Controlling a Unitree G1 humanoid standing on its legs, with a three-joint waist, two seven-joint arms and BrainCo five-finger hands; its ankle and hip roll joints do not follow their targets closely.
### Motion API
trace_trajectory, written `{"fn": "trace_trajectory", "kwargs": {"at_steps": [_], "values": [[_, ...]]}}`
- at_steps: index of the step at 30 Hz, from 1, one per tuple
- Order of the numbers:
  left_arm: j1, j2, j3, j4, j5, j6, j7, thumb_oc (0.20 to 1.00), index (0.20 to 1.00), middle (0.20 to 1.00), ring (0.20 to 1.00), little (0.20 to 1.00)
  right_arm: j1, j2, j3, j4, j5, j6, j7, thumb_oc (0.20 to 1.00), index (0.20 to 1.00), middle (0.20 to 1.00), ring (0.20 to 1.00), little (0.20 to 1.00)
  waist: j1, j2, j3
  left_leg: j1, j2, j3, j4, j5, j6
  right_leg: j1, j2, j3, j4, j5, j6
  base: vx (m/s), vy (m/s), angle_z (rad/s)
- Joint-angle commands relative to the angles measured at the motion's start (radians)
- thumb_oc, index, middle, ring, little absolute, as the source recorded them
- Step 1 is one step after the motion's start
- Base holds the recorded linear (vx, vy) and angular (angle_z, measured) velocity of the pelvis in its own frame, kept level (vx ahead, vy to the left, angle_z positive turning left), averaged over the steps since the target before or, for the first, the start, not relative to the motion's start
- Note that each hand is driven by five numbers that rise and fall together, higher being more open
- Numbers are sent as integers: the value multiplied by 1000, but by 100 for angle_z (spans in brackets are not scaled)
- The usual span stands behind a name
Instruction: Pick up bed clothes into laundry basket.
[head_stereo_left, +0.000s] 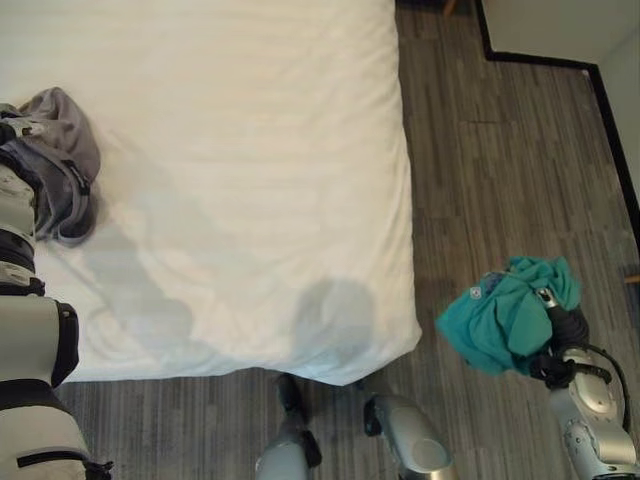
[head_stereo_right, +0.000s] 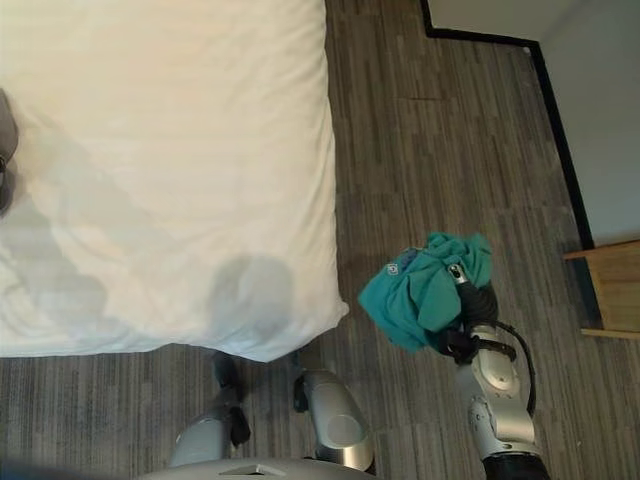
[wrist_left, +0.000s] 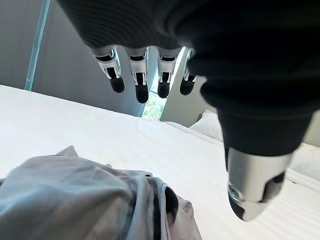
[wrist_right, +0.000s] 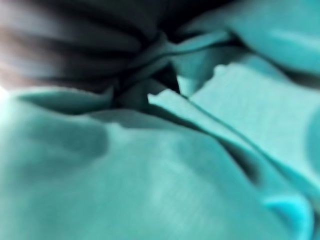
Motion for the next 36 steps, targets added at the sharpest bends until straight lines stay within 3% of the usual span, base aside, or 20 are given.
{"fn": "trace_trajectory", "kwargs": {"at_steps": [1,9,12,16,17,20,24,30,34,36], "values": [[-36,70,-6,-24,4,-20,36,1000,1000,1000,1000,1000,-26,-33,-37,-49,-13,-81,6,200,200,200,200,200,21,-7,-1,-16,5,-65,5,-12,14,84,-47,36,20,-30,108,-3,-1,6],[4,49,-34,28,32,-30,-90,1000,1000,1000,1000,1000,-62,-40,-21,-47,2,-69,13,200,200,200,200,200,17,-22,24,-36,9,-68,5,-2,11,66,-41,34,19,-20,107,-20,-8,3],[32,25,16,53,-36,-31,-124,1000,1000,1000,1000,1000,-77,-40,-11,-46,10,-66,14,200,200,200,200,200,15,-38,45,-61,10,-70,5,6,11,45,-39,37,16,-9,107,-44,-9,2],[58,24,48,107,-17,-10,-137,1000,1000,1000,1000,1000,-50,-40,-23,-48,-2,-52,21,200,200,200,200,200,0,-60,64,-90,15,-66,5,1,8,11,-34,45,11,3,113,-23,0,-1],[78,28,67,120,-21,-9,-142,200,200,200,200,200,-43,-36,-26,-49,-3,-52,22,200,200,200,200,200,-1,-62,63,-94,16,-65,5,1,8,6,-34,47,11,4,114,-15,15,-4],[171,41,158,136,-66,-10,-159,200,200,200,200,200,-9,-28,-42,-46,-10,-43,30,200,200,200,200,200,-4,-57,53,-90,14,-58,5,-10,9,3,-35,55,12,0,114,18,32,-7],[207,50,197,115,-85,-17,-151,200,200,200,200,200,-1,-32,-41,-44,-11,-40,36,200,200,200,200,200,-2,-45,42,-63,14,-49,5,-23,9,20,-35,63,12,-7,114,22,27,-5],[200,7,181,-51,-137,-65,-112,200,200,200,200,200,-4,-37,-38,-35,-22,-33,33,200,200,200,200,200,11,-9,17,-12,5,-50,5,-28,8,68,-41,62,11,-17,110,22,5,-6],[343,-67,240,-427,-229,-136,-73,200,200,200,200,200,-22,-31,-81,-23,-37,-28,15,200,200,200,200,200,38,37,-12,41,-9,-69,5,-38,13,129,-51,47,18,-38,101,54,1,2],[569,-212,342,-779,-439,-222,-122,200,200,200,200,200,-52,-25,-154,-5,-58,-15,-19,200,200,200,200,200,49,78,-65,101,-25,-90,5,-53,20,201,-57,34,38,-73,89,102,28,22]]}}
